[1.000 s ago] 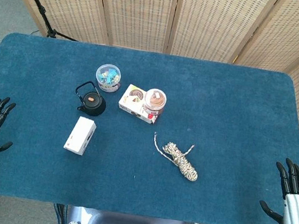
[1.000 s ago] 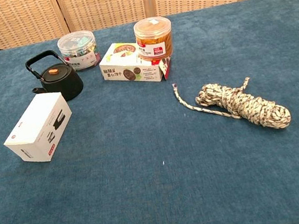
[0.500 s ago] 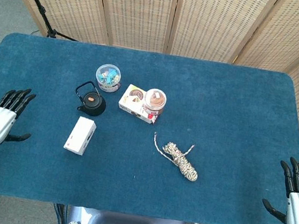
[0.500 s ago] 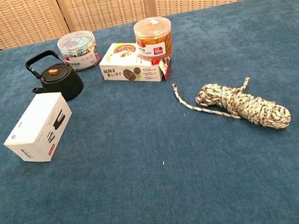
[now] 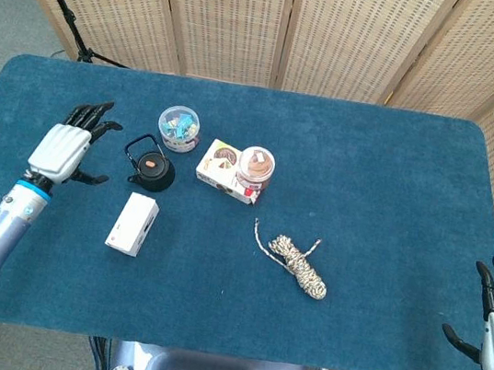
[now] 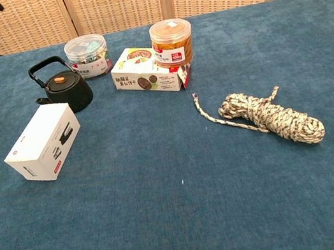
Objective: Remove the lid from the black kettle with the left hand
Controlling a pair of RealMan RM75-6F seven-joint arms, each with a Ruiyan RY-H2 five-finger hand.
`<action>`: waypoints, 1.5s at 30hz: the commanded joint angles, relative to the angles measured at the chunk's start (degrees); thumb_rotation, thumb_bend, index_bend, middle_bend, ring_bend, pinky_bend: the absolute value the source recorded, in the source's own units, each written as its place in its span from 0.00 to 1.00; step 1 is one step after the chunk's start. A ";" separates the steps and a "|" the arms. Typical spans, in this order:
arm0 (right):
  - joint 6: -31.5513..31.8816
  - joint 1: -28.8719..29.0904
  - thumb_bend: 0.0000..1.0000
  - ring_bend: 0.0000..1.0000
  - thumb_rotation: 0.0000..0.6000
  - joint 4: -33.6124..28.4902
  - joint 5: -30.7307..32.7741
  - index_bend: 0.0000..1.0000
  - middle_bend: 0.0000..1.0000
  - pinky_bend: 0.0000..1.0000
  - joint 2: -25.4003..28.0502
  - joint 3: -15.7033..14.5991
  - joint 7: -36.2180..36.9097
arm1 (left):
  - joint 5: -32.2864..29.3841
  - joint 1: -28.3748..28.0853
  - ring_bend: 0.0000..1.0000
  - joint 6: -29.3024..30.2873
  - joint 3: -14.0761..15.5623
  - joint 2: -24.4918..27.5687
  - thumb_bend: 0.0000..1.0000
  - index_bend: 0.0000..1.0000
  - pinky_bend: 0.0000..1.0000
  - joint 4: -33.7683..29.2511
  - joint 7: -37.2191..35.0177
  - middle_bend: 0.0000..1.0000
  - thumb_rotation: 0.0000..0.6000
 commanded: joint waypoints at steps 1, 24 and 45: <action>-0.84 0.28 0.00 0.00 1.00 0.36 1.47 0.00 0.00 0.00 -0.01 0.53 0.28 | -7.53 -5.85 0.00 -5.29 -1.81 -4.04 0.05 0.27 0.00 3.47 6.91 0.00 1.00; -3.61 1.27 0.00 0.00 1.00 1.78 6.37 0.00 0.00 0.00 0.04 1.91 0.36 | -13.14 -12.67 0.00 -13.13 1.73 -15.32 0.25 0.45 0.00 21.34 6.38 0.00 1.00; -3.76 1.35 0.00 0.00 1.00 1.45 7.21 0.00 0.00 0.00 0.28 2.07 0.61 | -16.64 -14.84 0.00 -14.75 2.25 -18.06 0.34 0.47 0.00 24.87 7.83 0.00 1.00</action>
